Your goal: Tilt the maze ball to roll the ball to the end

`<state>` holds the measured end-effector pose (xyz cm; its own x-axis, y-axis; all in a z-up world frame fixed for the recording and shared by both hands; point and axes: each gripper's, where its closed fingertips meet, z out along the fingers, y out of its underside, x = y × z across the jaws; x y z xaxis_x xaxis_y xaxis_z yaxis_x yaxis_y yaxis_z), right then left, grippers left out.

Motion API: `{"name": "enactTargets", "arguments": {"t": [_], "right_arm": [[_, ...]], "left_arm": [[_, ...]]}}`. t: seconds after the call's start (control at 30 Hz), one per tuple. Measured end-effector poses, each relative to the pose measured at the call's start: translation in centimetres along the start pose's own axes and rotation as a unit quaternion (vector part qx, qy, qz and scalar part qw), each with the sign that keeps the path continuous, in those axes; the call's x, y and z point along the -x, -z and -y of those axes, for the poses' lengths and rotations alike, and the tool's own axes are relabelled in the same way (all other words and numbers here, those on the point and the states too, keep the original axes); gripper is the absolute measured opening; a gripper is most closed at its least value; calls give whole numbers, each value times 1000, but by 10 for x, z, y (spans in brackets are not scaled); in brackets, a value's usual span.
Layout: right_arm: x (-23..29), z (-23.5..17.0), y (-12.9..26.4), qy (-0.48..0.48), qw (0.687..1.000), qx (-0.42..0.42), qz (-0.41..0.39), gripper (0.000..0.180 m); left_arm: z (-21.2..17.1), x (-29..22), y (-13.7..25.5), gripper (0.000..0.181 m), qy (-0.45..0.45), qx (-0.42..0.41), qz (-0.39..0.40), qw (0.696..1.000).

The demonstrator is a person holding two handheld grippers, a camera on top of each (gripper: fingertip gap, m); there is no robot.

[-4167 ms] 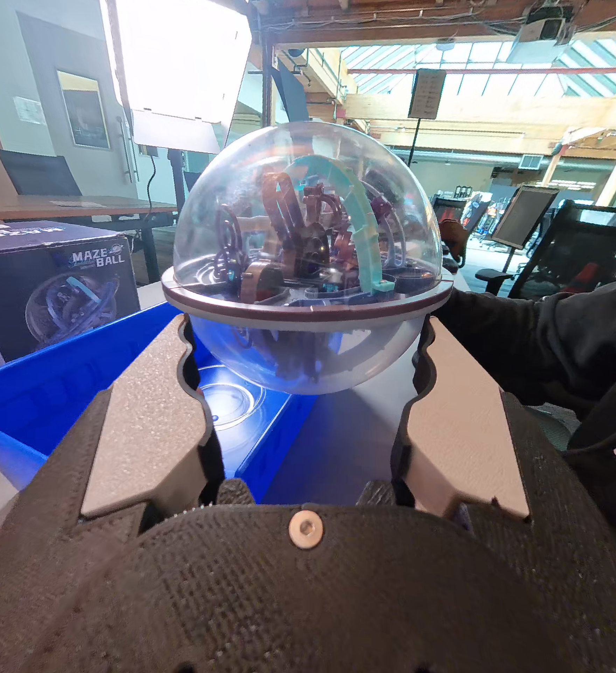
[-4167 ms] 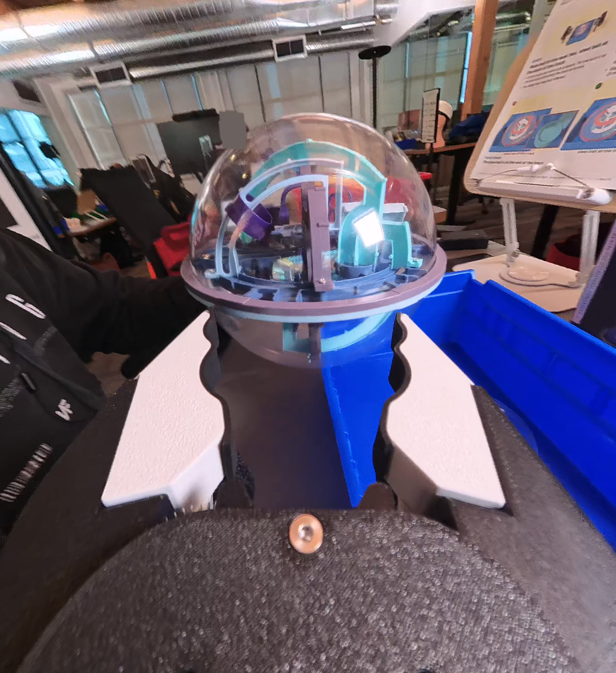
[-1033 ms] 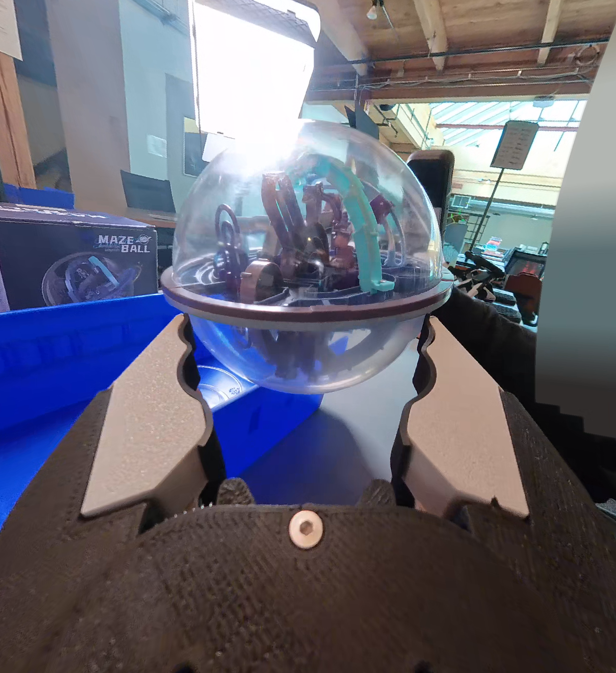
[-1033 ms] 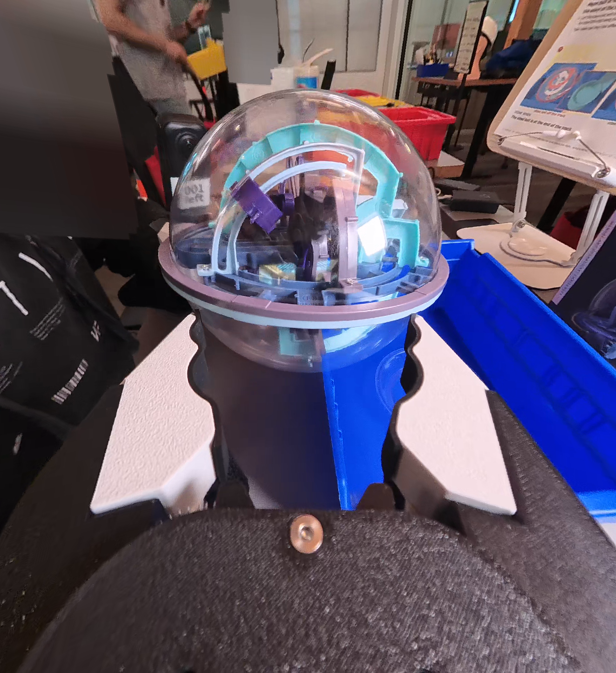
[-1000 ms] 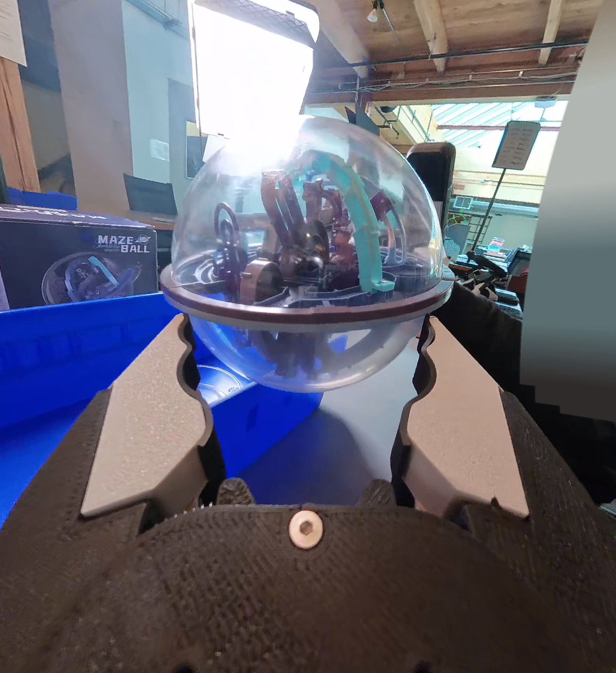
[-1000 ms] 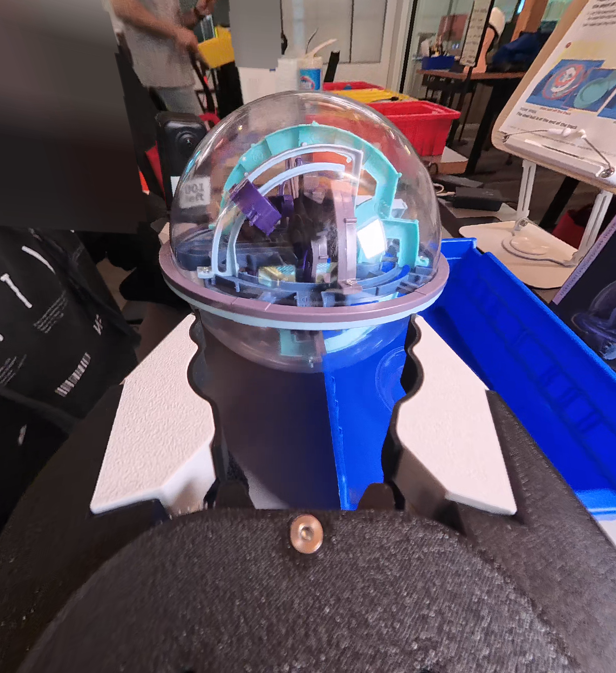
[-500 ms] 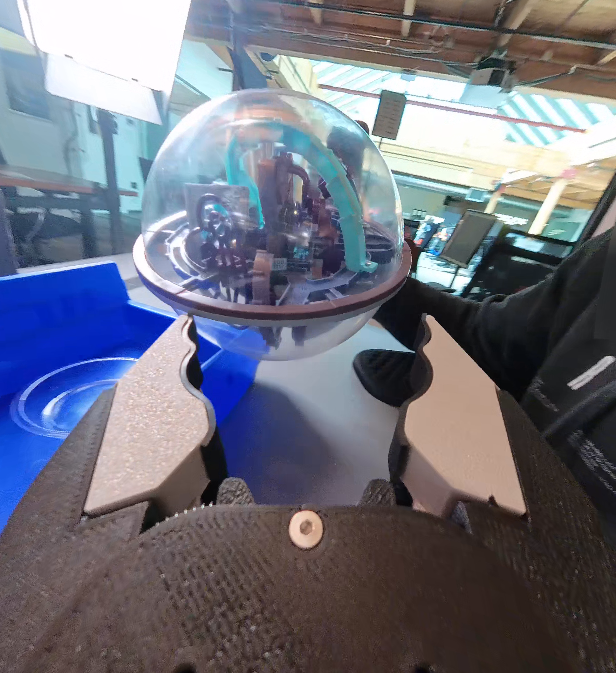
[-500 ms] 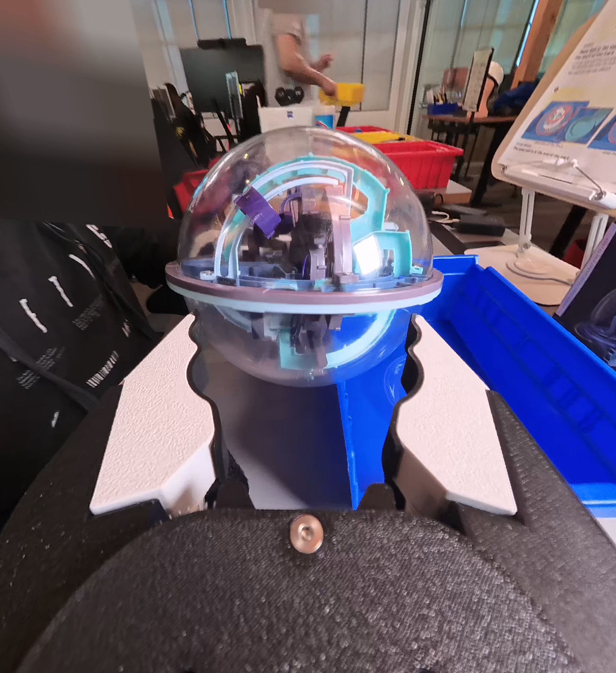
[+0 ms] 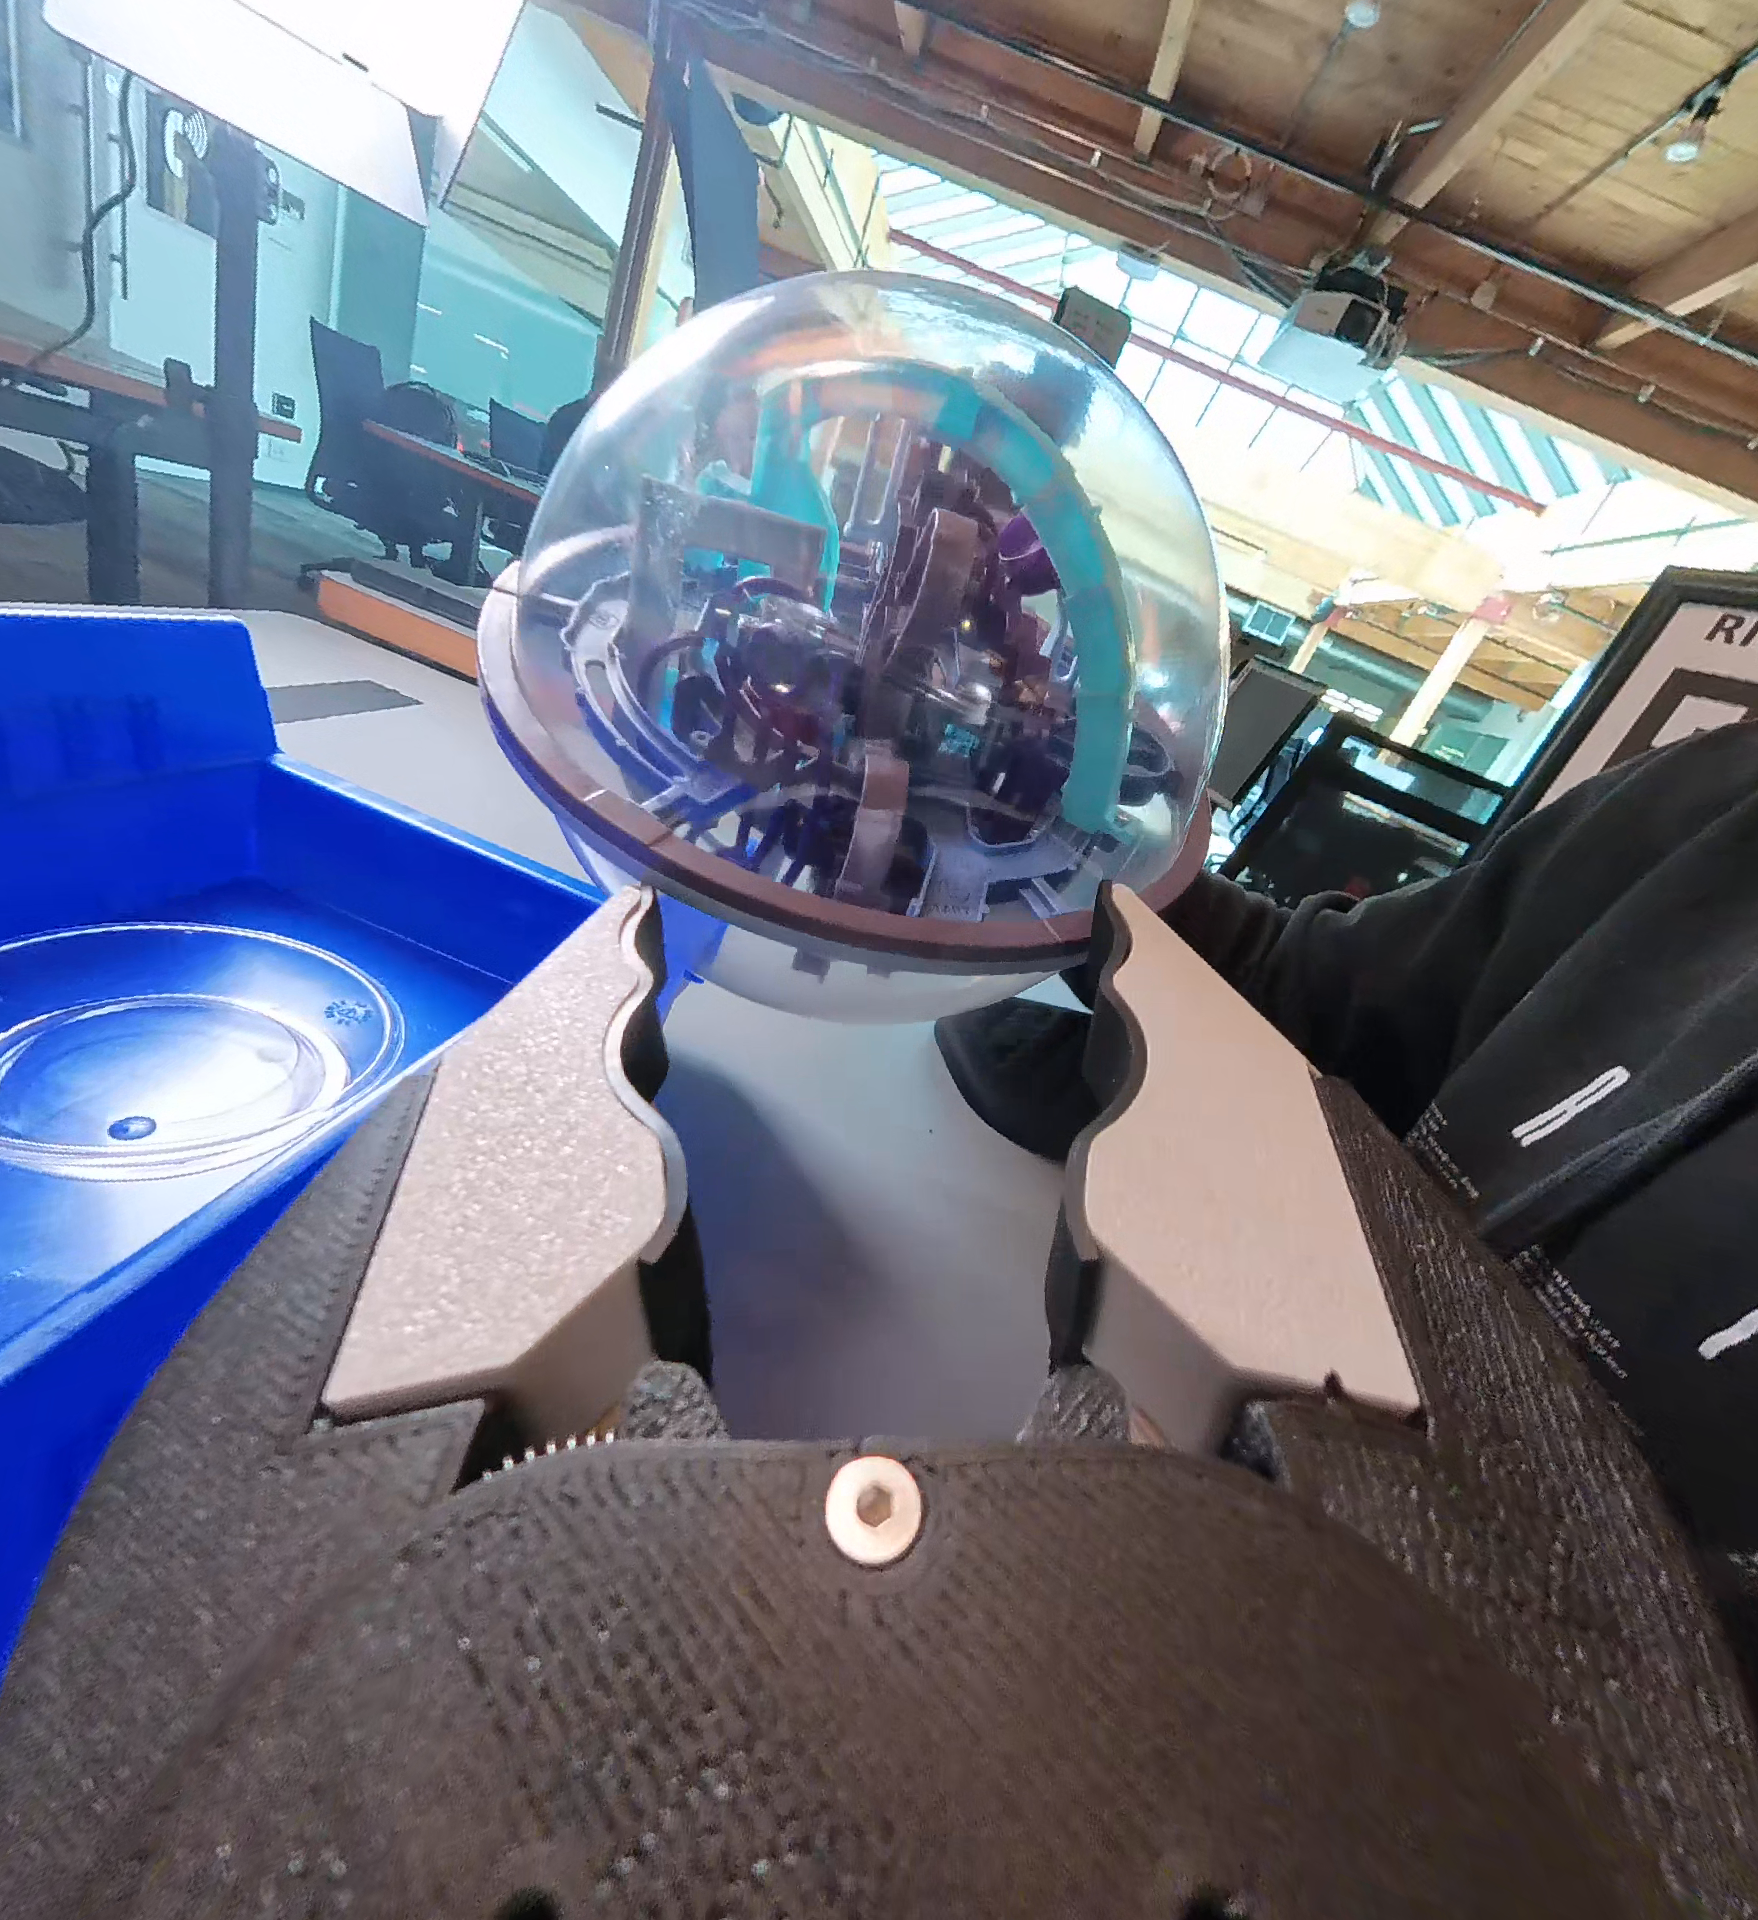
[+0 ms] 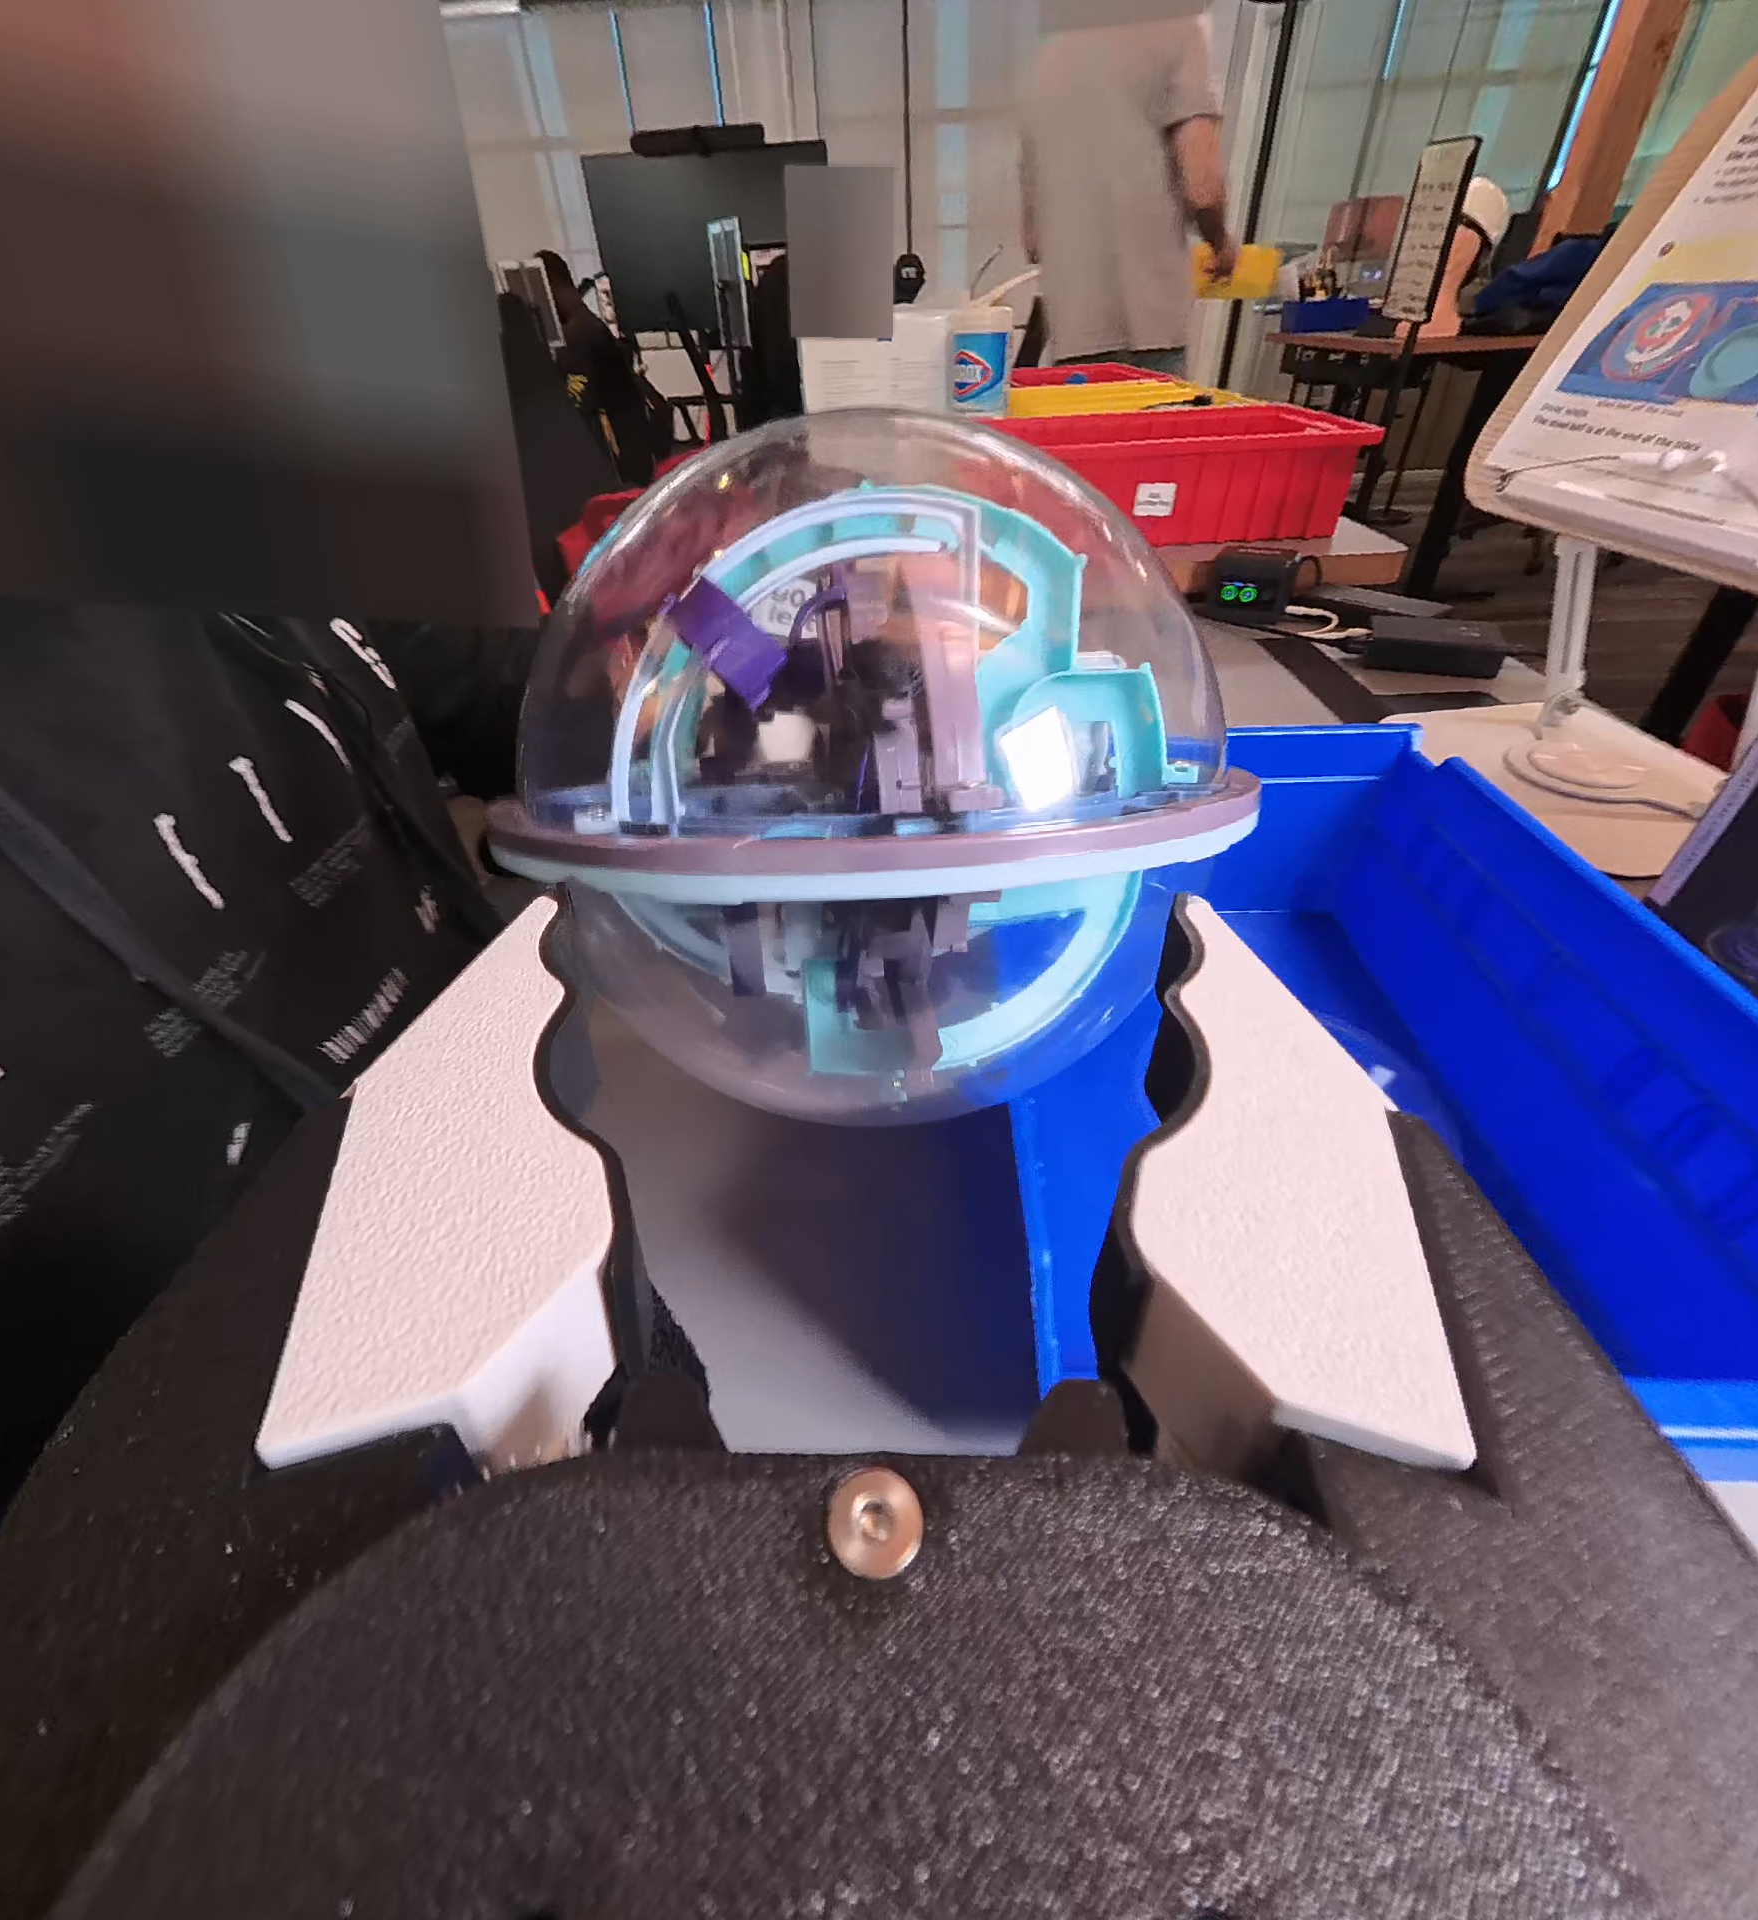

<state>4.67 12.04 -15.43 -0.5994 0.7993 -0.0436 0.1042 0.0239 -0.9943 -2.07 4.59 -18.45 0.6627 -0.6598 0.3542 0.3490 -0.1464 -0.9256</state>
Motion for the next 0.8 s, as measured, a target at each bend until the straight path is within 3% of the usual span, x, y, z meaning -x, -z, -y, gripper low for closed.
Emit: {"name": "enactTargets", "arguments": {"t": [0.5, 0.8], "right_arm": [[15, -17, -5, -97, 992, 40, 70, 134], [23, -30, -11, -121, 987, 87, 62, 134]], "left_arm": [[-6, -11, -5, 83, 45, -2, -20, 999], [8, -11, 1, 83, 27, -24, -20, 999]]}}
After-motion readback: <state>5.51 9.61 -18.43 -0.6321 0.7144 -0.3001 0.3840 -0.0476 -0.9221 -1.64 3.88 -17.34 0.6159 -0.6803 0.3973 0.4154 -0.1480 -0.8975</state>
